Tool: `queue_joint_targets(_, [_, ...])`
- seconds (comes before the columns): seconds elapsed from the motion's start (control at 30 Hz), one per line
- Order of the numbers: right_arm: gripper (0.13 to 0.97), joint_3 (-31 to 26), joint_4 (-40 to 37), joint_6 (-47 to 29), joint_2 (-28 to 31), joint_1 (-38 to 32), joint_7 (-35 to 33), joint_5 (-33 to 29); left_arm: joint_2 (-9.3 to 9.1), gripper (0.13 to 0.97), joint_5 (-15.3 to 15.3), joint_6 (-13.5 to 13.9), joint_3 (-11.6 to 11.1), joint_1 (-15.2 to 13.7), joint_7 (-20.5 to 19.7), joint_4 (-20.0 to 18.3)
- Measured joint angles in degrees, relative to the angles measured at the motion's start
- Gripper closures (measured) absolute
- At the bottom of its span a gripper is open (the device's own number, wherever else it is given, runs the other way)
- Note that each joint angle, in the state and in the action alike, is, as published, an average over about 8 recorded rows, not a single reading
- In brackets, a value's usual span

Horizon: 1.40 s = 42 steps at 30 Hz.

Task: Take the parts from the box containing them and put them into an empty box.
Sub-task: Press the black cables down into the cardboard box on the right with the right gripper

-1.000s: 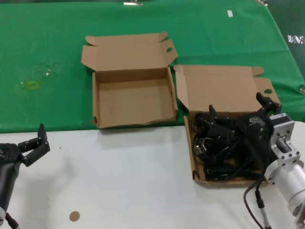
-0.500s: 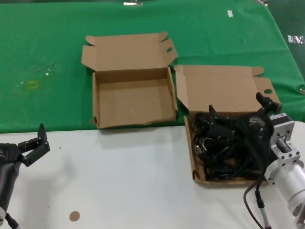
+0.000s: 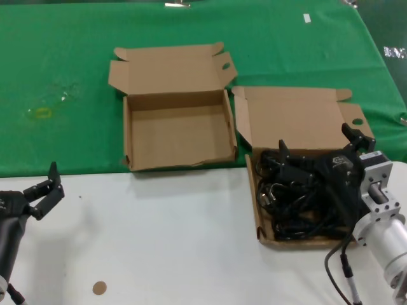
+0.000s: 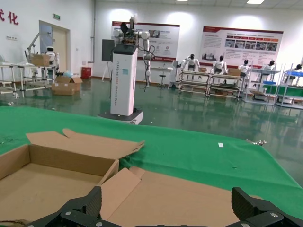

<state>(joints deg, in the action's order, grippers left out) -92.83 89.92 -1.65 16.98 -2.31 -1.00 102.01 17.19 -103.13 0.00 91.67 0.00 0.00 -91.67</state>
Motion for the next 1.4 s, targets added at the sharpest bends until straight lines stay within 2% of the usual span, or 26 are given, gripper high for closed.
queue_joint_targets(0.27, [0.129, -1.73, 0.59, 1.36, 2.20, 0.18, 0.23, 0.61, 0.00, 0.308, 0.00, 0.00, 0.00, 0.00, 0.00, 0.00])
queue_joint_targets(0.33, [0.129, -3.03, 0.94, 2.17, 3.93, 0.06, 0.53, 1.58, 0.00, 0.308, 0.00, 0.00, 0.00, 0.00, 0.00, 0.00])
queue_joint_targets(0.4, [0.129, -4.70, 1.29, 3.12, 6.15, -0.26, 0.80, 2.97, 0.00, 0.308, 0.00, 0.00, 0.00, 0.00, 0.00, 0.00])
queue_joint_targets(0.67, [0.129, -13.39, 1.71, 5.38, 18.33, -4.48, 1.42, 9.46, 0.00, 0.504, 0.00, 0.00, 0.00, 0.00, 0.00, 0.00])
queue_joint_targets(0.73, [0.129, -15.54, 1.42, 4.43, 21.74, -6.25, 2.04, 10.10, 0.00, 0.531, 0.00, 0.00, 0.00, 0.00, 0.00, 0.00])
queue_joint_targets(0.97, [0.129, -20.78, -0.85, -5.67, 32.62, -13.62, 6.69, 7.66, 0.00, 0.719, 0.00, 0.00, 0.00, 0.00, 0.00, 0.00])
queue_joint_targets(1.27, [0.129, -21.28, -4.27, -24.74, 39.63, -22.57, 7.76, 2.56, 0.00, 0.863, 0.01, 0.00, 0.00, 0.00, -0.06, 0.00])
queue_joint_targets(1.4, [0.129, -21.48, -5.36, -33.78, 41.40, -25.82, 4.90, 0.52, 0.00, 0.863, 0.02, 0.00, 0.00, 0.00, -0.06, 0.00])
